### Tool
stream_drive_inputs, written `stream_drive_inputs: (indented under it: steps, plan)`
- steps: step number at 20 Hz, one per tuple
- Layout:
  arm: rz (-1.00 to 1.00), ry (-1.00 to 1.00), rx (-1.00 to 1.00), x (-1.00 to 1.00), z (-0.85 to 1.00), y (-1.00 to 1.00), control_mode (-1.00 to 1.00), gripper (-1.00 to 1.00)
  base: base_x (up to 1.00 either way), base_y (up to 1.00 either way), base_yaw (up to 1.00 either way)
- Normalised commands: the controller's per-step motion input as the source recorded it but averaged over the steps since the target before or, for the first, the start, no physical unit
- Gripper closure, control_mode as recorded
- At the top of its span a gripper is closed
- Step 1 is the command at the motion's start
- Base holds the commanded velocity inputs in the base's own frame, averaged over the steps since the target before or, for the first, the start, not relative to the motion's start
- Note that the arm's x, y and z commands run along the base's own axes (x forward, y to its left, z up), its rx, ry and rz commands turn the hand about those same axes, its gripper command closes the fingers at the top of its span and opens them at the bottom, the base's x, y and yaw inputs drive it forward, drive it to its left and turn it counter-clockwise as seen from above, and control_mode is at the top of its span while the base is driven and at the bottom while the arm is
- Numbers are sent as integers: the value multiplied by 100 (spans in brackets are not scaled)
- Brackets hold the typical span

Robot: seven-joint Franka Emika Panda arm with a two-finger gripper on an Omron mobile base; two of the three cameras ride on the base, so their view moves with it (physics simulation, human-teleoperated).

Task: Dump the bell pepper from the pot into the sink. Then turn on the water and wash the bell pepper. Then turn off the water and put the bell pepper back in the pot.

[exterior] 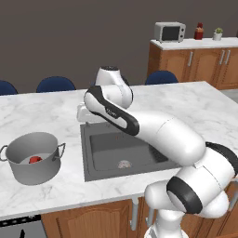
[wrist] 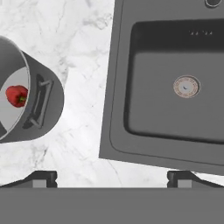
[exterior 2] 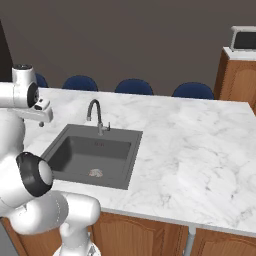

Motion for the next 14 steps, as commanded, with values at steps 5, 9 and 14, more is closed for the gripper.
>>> stream_drive_inputs:
  steps: [5, 9, 14]
  plan:
    - [4, 5, 0, 2, -6, 37, -100, -100, 0, 0, 0]
    - [4, 6, 0, 0, -6, 37, -100, -100, 0, 0, 0]
    - [3, 3, 0, 0, -8, 40, -100, -100, 0, 0, 0]
